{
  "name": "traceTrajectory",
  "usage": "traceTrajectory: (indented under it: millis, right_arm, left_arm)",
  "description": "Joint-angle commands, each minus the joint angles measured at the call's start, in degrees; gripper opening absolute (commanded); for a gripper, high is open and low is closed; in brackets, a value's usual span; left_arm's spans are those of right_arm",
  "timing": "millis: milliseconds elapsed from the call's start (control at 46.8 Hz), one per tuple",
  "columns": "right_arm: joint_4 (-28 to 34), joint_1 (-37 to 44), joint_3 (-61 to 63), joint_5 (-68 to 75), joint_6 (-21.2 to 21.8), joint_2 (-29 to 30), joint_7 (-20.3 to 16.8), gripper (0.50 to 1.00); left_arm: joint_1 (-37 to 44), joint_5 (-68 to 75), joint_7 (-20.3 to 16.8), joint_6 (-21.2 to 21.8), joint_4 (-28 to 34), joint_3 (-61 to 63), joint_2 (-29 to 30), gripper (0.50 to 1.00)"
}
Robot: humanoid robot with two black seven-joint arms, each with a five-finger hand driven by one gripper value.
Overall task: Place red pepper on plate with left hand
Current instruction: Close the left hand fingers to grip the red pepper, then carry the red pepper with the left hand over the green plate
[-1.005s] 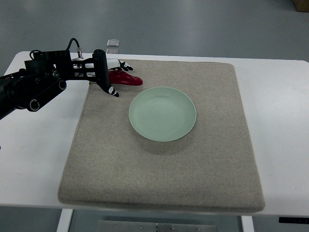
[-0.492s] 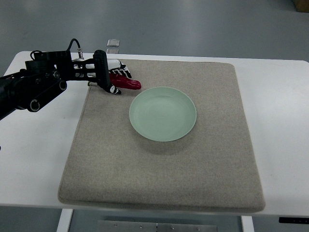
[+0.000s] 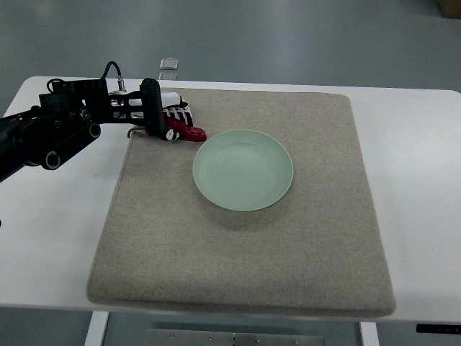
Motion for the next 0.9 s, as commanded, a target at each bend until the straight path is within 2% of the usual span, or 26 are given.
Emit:
traceTrajectory:
  millis: [0, 43, 214, 556, 727, 877]
  right_arm:
    - [0.0, 0.0, 0.0, 0.0, 0.0, 0.0, 0.0, 0.928]
    - [0.0, 0.0, 0.0, 0.0, 0.1, 0.0, 0.0, 0.928]
    - [0.0, 0.1, 0.0, 0.1, 0.1, 0.0, 0.0, 0.928]
    - [0.0, 0.0, 0.0, 0.1, 0.1, 0.0, 0.0, 0.928]
    - [0.0, 0.0, 0.0, 0.1, 0.1, 0.0, 0.0, 0.928]
    - [0.0, 0.0, 0.0, 0.0, 0.1, 0.0, 0.0, 0.93]
  left_arm:
    - [0.0, 0.0, 0.0, -0.2, 0.0, 0.0, 0.0, 0.525]
    - [-0.1, 0.0, 0.0, -0.3, 0.0, 0.0, 0.0, 0.5]
    - [-0.8, -1.1, 0.0, -2.4, -0.1, -0.3, 0.1, 0.5]
    - [-1.5, -1.4, -0.1, -2.4, -0.9, -1.1, 0.4, 0.5]
    - [-1.9, -1.4, -2.0, -2.4, -2.5, -1.1, 0.4, 0.5]
    - [-2.0, -1.4, -2.2, -2.3, -4.4, -1.1, 0.4, 0.5]
